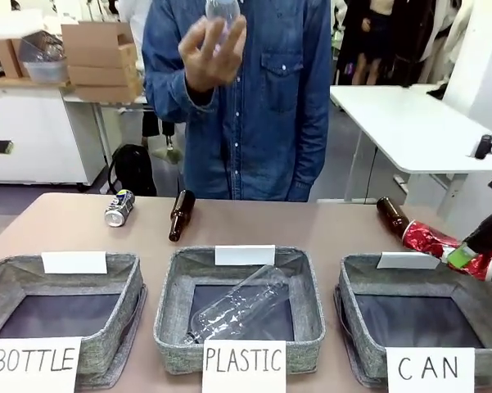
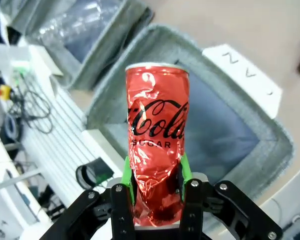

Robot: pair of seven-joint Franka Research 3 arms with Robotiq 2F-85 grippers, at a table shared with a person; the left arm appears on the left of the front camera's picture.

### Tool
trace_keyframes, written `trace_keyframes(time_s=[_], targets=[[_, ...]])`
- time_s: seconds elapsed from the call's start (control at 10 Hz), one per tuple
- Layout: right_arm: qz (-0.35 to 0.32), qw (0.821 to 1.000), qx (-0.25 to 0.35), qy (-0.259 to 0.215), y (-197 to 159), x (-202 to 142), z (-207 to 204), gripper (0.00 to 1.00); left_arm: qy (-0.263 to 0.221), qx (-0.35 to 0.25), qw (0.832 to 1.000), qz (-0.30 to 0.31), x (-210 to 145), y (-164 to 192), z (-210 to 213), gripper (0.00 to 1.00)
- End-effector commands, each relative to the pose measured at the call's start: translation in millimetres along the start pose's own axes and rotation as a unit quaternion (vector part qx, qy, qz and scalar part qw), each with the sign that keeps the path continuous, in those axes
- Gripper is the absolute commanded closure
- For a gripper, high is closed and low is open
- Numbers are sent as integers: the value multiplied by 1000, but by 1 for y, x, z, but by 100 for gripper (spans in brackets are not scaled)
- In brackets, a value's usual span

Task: Sort the can waste into the basket.
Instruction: Pick up the can waste from the table and place it in the right Fabric basket.

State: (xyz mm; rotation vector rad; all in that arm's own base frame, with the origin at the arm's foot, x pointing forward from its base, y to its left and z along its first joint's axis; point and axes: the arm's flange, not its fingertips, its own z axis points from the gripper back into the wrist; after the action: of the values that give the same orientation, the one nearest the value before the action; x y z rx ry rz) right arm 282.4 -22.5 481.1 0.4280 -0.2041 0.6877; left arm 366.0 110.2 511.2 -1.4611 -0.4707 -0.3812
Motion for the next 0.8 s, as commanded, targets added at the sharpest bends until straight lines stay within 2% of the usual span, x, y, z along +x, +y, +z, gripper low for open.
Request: trace_keyframes(time_s=[0.0, 0.3, 0.4, 0.5, 0.7], targets=[[14, 1000, -8, -20, 13, -35, -42, 100, 3, -5, 1000, -9, -1, -2, -1, 0], [13, 999, -3, -33, 11, -42, -49, 100, 3, -5, 1000, -9, -1, -2, -1, 0], [15, 999, -3, -28, 8, -39, -47, 53, 3, -5, 1000, -9, -1, -2, -1, 0], [16, 1000, -7, -26, 7, -36, -46, 2, 3, -5, 1000, -9, -1, -2, -1, 0], [15, 1000, -6, -18, 5, -31, -44, 0, 3, -5, 1000, -9, -1, -2, -1, 0]])
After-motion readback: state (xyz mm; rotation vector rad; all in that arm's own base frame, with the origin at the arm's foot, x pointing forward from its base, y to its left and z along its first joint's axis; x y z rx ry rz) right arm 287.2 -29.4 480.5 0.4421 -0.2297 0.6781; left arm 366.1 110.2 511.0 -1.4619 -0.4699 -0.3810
